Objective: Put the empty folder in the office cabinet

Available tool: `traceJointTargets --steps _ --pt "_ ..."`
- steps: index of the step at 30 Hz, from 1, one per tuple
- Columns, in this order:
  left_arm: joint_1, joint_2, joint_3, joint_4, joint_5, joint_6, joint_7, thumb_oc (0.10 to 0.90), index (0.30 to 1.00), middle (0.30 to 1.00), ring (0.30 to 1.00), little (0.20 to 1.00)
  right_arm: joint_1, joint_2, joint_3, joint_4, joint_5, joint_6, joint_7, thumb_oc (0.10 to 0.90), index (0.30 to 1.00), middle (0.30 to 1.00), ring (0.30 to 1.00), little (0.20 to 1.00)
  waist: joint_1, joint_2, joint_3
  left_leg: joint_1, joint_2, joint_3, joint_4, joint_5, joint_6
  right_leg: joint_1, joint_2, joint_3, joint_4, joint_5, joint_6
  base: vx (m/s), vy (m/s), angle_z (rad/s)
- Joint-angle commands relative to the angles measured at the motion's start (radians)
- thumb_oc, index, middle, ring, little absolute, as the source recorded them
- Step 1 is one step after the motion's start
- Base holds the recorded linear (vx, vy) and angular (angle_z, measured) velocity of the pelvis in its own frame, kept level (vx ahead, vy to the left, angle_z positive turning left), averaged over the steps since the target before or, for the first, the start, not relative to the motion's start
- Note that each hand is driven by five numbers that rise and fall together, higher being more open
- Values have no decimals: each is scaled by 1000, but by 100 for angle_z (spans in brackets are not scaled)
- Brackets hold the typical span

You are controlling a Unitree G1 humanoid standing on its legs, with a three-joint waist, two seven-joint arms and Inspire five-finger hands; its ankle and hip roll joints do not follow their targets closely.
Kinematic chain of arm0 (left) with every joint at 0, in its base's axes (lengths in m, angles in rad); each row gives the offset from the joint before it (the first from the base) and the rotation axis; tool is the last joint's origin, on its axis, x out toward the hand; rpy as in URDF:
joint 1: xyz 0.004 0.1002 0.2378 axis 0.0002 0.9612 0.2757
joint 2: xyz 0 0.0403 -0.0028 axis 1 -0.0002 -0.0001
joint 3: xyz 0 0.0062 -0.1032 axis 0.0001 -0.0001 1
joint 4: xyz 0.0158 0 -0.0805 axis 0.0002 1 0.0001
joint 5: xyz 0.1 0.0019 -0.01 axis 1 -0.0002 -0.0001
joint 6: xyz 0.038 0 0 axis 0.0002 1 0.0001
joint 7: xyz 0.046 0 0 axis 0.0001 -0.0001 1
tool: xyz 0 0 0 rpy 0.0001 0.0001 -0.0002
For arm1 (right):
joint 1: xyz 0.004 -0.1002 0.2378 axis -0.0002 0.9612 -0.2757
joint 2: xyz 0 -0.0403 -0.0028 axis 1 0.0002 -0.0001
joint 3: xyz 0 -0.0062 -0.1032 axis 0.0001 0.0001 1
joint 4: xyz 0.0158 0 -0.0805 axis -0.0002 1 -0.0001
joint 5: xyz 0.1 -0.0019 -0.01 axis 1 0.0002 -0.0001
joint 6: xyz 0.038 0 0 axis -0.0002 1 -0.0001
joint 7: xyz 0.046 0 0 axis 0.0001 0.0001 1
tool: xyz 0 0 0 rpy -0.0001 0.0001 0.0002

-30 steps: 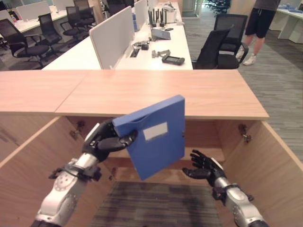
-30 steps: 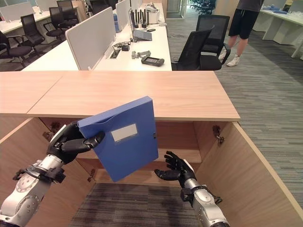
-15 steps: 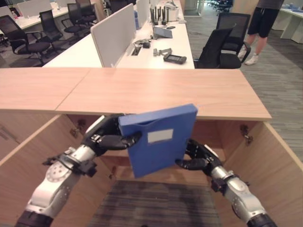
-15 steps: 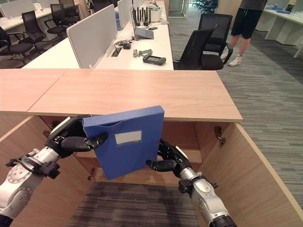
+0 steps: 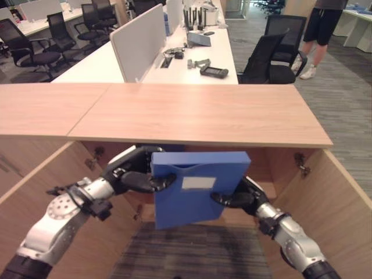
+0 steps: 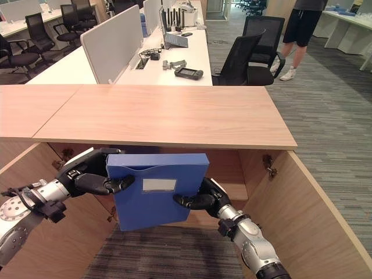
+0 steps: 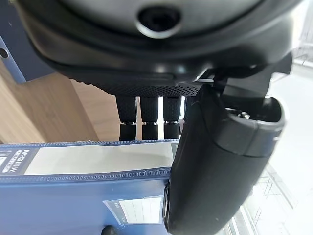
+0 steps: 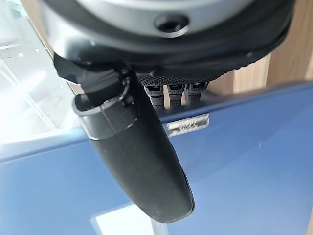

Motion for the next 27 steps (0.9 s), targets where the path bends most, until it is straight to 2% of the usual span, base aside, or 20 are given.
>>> traceJointTargets --steps 1,3,8,9,13,21,22,27 --pt "-177 49 -26 -95 -109 -65 -66 400 300 300 300 300 -150 -9 33 -147 130 -51 86 800 900 900 900 900 10 11 -50 63 70 14 -2 -107 -43 -34 -73 -18 72 -64 67 0 0 0" --pt "-202 33 -46 -103 -122 -76 -68 400 300 300 300 300 -157 -7 84 -158 176 -32 115 800 900 900 900 900 13 7 -48 62 71 15 -2 -104 -44 -35 -72 -19 72 -63 67 0 0 0" --pt "-236 -4 -56 -103 -127 -95 -54 400 300 300 300 300 -158 1 125 -168 206 -18 137 800 900 900 900 900 14 5 -47 61 70 14 -2 -103 -44 -35 -71 -18 71 -63 66 0 0 0" --pt "-265 -41 -60 -100 -130 -108 -40 400 300 300 300 300 -159 12 142 -165 214 -8 146 800 900 900 900 900 12 4 -49 60 70 13 -2 -103 -44 -36 -70 -17 73 -65 65 0 0 0" --pt "-307 -106 -61 -84 -131 -125 -14 400 300 300 300 300 -164 27 175 -156 209 7 161 800 900 900 900 900 11 3 -47 59 70 13 -2 -104 -43 -38 -69 -15 76 -68 64 0 0 0" --pt "-360 -159 -79 -75 -135 -138 -1 400 300 300 300 300 -194 59 232 -145 225 31 176 800 900 900 900 900 12 0 -49 58 72 13 -2 -102 -43 -41 -66 -14 83 -71 61 0 0 0" --pt "-365 -180 -81 -72 -137 -143 2 400 300 300 300 300 -202 69 244 -147 240 38 184 400 300 300 300 300 13 -1 -49 58 73 13 -2 -102 -43 -42 -65 -13 84 -72 61 0 0 0" --pt "-358 -235 -70 -72 -128 -155 17 400 300 300 300 300 -197 97 232 -153 262 24 179 400 300 300 300 300 10 -2 -51 57 72 13 -2 -103 -42 -42 -64 -12 85 -74 59 0 0 0"
